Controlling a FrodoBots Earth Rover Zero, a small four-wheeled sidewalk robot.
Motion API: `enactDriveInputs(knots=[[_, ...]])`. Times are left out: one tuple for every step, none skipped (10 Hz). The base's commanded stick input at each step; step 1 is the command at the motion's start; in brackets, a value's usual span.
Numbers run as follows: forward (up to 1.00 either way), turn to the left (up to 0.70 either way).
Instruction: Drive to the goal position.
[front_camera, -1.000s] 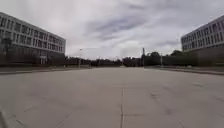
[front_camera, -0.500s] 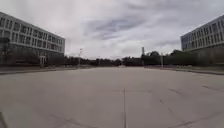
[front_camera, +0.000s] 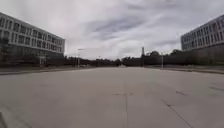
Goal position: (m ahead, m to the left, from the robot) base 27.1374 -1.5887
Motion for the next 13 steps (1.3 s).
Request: enactDriveInputs(knots=[[0.7, 0.0], [0.7, 0.0], [0.7, 0.0], [0.7, 0.0], [0.7, 0.0], [0.7, 0.0], [0.7, 0.0], [0.7, 0.0], [0.7, 0.0], [0.7, 0.0], [0.7, 0.0], [0.7, 0.0], [0.7, 0.0]])
